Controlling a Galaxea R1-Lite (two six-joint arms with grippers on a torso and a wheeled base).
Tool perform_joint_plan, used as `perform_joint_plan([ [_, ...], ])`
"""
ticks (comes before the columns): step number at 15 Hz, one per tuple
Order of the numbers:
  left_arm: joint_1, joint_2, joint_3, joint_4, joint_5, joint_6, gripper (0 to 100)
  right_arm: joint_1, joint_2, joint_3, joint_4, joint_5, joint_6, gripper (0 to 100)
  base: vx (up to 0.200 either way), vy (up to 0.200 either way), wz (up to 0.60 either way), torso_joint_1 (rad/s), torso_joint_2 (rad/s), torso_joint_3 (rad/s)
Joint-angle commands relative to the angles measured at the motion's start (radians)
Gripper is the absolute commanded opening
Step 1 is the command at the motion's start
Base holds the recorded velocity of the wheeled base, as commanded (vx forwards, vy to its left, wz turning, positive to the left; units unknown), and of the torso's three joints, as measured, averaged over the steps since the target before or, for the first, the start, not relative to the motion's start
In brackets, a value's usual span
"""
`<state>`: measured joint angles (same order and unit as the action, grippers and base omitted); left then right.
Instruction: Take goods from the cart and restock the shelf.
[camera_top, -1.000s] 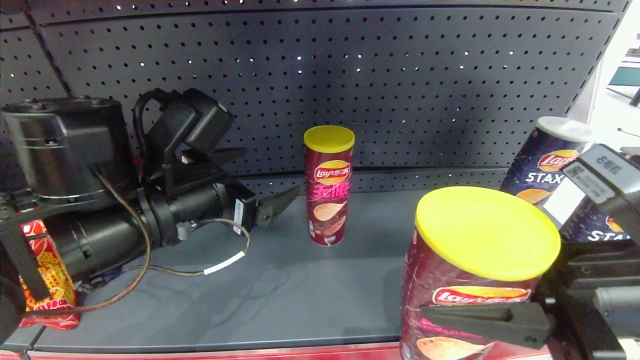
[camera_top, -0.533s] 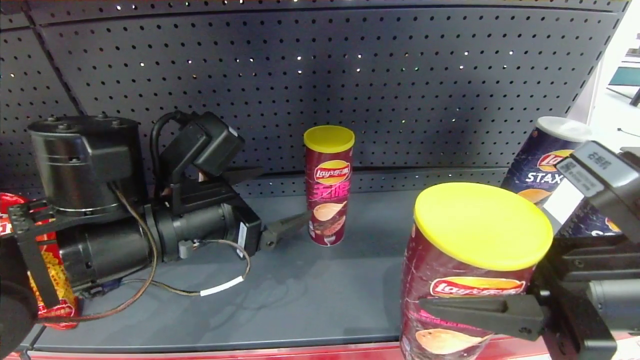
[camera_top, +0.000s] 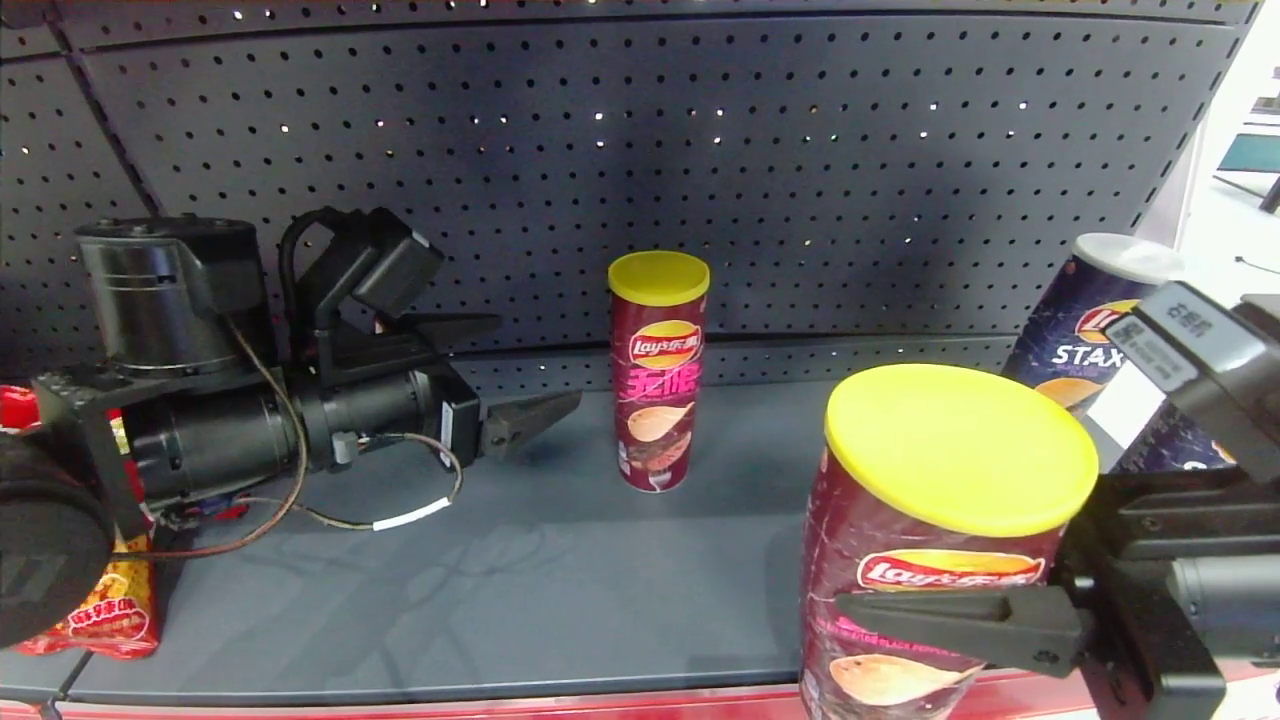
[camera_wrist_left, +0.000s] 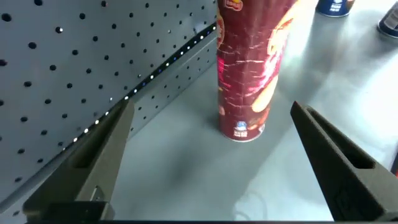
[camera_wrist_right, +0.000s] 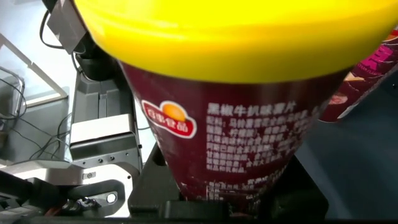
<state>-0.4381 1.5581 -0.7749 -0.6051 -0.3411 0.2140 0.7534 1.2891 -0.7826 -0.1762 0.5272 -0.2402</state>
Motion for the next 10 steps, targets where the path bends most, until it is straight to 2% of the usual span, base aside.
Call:
perform_joint_plan([
  [1,0.002,0.048,-0.006,-0.012,-0.019,-0.001,100,-0.002,0.002,0.000,0.000,0.000,-0.001,0,0.000,0.000,0.00,0.000,0.00,0.000],
  [3,0.001,0.083,-0.018,-0.019,-0.064,0.001,100,-0.014,0.007,0.000,0.000,0.002,-0.001,0,0.000,0.000,0.00,0.000,0.00,0.000],
  [7,0.004,0.163,-0.110,-0.021,-0.124,-0.001,100,-0.017,0.009,0.000,-0.002,0.002,0.002,0,0.000,0.000,0.00,0.000,0.00,0.000],
  [10,0.001,0.214,-0.129,-0.050,-0.142,-0.001,100,-0.037,0.009,0.000,-0.002,0.002,0.006,0,0.000,0.000,0.00,0.000,0.00,0.000],
])
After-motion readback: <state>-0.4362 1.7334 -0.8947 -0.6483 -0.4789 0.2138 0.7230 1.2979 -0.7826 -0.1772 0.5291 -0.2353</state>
